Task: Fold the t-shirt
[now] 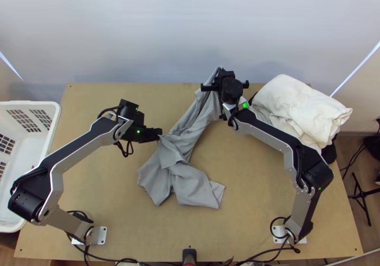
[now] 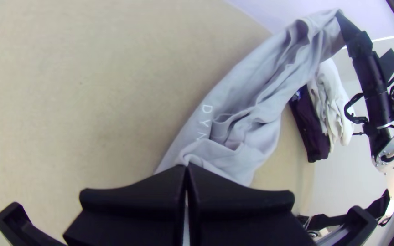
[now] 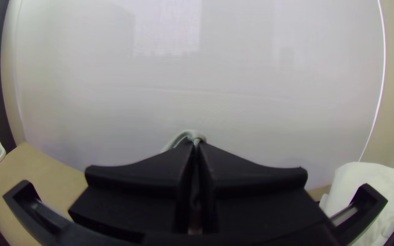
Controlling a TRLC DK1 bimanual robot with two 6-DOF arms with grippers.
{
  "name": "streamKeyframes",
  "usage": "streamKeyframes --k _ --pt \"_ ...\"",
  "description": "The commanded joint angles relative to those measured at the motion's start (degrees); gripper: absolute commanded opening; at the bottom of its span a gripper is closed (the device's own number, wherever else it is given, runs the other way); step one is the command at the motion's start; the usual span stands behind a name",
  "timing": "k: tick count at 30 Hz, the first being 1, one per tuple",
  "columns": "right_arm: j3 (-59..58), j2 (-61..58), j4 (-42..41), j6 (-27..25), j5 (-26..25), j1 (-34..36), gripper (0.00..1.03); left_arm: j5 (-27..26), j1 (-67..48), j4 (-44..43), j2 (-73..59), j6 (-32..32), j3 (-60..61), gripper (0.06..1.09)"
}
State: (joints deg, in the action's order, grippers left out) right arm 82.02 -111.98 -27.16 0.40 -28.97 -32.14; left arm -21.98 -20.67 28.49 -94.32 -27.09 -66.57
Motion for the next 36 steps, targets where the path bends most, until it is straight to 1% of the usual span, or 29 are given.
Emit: streamKeyframes --k 1,2,3,5,6,7,9,10,12,13,14,16,18,20,22,24,25,26,28,31,34,36 --pt "0.1 -0.3 0.0 -0.1 -0.2 -0.4 0.03 -0.3 5.1 -5.2 -3.5 1.8 2.5 0.14" --pt "0.2 -0.3 0.0 -0.3 -0.3 -0.4 0.03 1.1 5.3 -6.1 -3.5 1.8 2.5 0.24" --pt "0.2 -0.4 0.0 -0.5 -0.2 -0.4 0.03 2.7 5.2 -6.5 -3.4 1.8 2.4 0.44" --pt "0.3 -0.4 0.1 -0.9 -0.2 -0.4 0.03 3.1 5.1 -7.4 -1.7 2.0 2.4 0.99" --pt "0.3 -0.5 0.1 -1.3 -0.2 -0.3 0.03 3.1 4.8 -8.3 -0.4 1.8 2.1 1.05" --pt "0.3 -0.5 0.0 -1.5 -0.2 -0.3 0.03 3.2 4.5 -8.6 1.2 1.4 2.1 1.05" --pt "0.3 -0.6 0.1 -1.7 -0.3 -0.3 0.03 6.7 2.3 -9.2 5.9 2.6 2.1 1.05" --pt "0.3 -0.7 0.1 -1.8 -0.2 -0.3 0.03 7.9 1.1 -9.2 8.5 4.6 2.1 1.05" --pt "0.3 -0.9 0.1 -1.8 -0.2 -0.2 0.03 7.9 0.0 -8.7 13.0 8.0 2.2 1.05" --pt "0.4 -1.0 0.0 -1.8 -0.2 -0.2 0.03 8.4 -0.5 -7.2 14.7 11.5 2.2 1.05" --pt "0.4 -1.0 0.0 -1.8 -0.2 -0.2 0.03 9.3 -1.0 -5.6 16.5 17.0 2.7 1.05" --pt "0.4 -1.1 0.0 -1.8 -0.2 -0.3 0.03 12.8 -1.9 -8.9 20.8 24.5 5.8 1.03" --pt "0.4 -1.1 0.0 -1.8 -0.3 -0.4 0.03 12.8 -3.0 -9.0 25.2 30.6 9.3 1.03" --pt "0.4 -1.1 0.0 -1.8 -0.3 -0.3 0.03 14.2 -4.8 -11.4 30.1 36.9 15.2 1.03" --pt "0.4 -1.1 0.0 -1.8 -0.3 -0.3 0.03 18.7 -9.1 -14.4 35.2 45.5 23.0 1.03" --pt "0.4 -1.2 0.0 -1.8 -0.3 -0.2 0.03 20.8 -12.5 -18.5 40.9 54.2 31.6 1.03" --pt "0.4 -1.3 0.0 -1.7 -0.3 -0.2 0.03 22.5 -14.1 -21.3 43.8 56.5 34.9 1.03" --pt "0.4 -1.3 0.0 -1.7 -0.3 -0.1 0.03 23.2 -15.8 -22.0 46.2 56.7 36.9 1.03" --pt "0.3 -1.3 0.0 -1.6 -0.3 -0.1 0.03 24.9 -17.9 -22.3 48.2 56.3 38.8 0.97" --pt "0.2 -1.3 0.0 -1.5 -0.3 -0.2 0.03 27.5 -21.0 -22.3 49.9 56.4 40.9 0.97" --pt "0.1 -1.3 0.0 -1.5 -0.4 -0.2 0.03 28.4 -22.4 -23.0 51.5 58.5 43.2 0.98" --pt "0.1 -1.3 0.0 -1.5 -0.4 -0.2 0.03 30.5 -24.8 -23.3 51.4 58.6 44.2 0.97"
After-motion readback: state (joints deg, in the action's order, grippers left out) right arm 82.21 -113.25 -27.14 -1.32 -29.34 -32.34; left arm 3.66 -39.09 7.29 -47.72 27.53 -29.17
